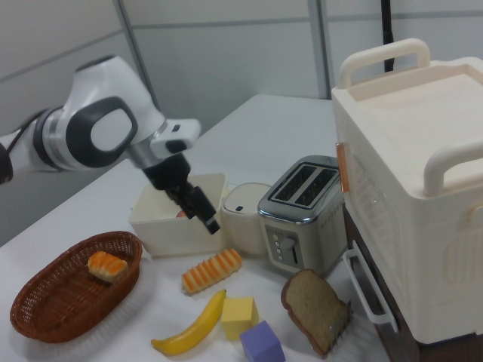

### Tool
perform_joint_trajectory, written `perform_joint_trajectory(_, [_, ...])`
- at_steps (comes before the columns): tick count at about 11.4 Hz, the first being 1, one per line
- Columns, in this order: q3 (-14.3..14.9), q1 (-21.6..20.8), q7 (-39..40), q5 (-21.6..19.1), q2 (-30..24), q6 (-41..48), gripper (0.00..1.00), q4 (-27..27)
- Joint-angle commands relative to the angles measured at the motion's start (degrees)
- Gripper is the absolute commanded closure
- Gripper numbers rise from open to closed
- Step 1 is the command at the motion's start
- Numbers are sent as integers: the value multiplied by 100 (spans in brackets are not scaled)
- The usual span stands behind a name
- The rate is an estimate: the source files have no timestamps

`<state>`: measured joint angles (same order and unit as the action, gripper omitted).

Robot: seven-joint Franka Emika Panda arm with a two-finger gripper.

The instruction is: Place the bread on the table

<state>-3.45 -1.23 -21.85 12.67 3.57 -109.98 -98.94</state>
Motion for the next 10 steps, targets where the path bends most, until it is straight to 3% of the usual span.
perform_joint_trajectory(1, [203, 369, 434, -106, -146, 591, 0, 568])
perform_joint_trajectory(4, [563, 405, 1084, -685, -154, 1021, 0, 902])
perform_joint_trajectory(10, [600, 212, 1464, -766, -111, 1339, 0, 912])
